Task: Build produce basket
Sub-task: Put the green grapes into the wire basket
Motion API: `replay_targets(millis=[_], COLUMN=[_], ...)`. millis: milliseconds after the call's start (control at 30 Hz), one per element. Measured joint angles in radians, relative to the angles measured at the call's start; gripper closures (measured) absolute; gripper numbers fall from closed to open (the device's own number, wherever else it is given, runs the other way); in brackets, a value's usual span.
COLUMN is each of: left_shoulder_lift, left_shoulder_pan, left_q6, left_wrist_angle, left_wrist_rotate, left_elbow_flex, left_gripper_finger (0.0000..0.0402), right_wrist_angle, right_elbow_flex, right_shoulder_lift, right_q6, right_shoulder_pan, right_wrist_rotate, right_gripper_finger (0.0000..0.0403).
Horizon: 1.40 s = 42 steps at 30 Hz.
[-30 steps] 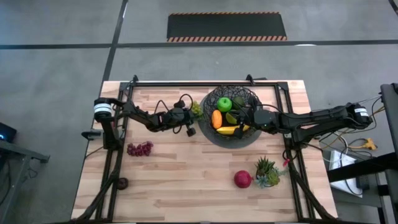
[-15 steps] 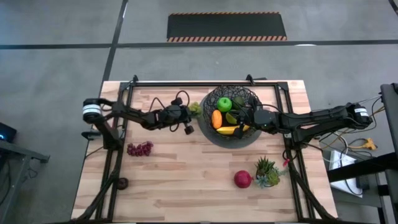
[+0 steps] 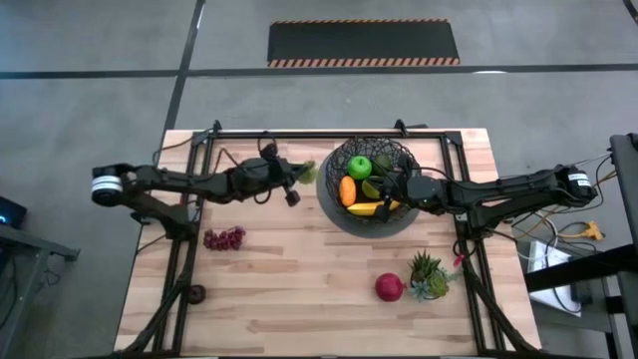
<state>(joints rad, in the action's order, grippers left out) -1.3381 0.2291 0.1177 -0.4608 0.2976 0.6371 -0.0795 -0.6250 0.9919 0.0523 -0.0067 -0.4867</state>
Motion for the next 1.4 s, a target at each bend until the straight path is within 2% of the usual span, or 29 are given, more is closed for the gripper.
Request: replay_targets(millis=[267,533,967,1400], left_shoulder_lift=[0.108,0.132,0.021,-0.216], left_shoulder_pan=[0.000,-0.001,0.000,0.000], left_q6=[-0.003,-0.003,-0.028,-0.065], left_wrist_angle=[-0.005,-0.161,-0.351,-0.369], left_wrist_rotate=[-0.026,-0.211,-0.244,-0.244], left_elbow_flex=[-0.002,0.001,0.070,0.248], left_gripper_finger=[0.0391,0.0391,0.0391,0.0391], right_wrist_angle=[0.001,0.000,0.010,0.067], right_elbow_flex=[0.000,0.000,0.000,0.034], right_shoulder_lift=[0.000,0.000,-0.023,-0.091], right_q6=[0.000,0.012,0.067,0.045], right_shoulder_pan=[0.000,0.000,0.011,0.011], right_wrist_rotate=[0.000,0.000,-0.003,-0.003], right_gripper_finger=[0.0394,0.0394,0.0394,0.0394])
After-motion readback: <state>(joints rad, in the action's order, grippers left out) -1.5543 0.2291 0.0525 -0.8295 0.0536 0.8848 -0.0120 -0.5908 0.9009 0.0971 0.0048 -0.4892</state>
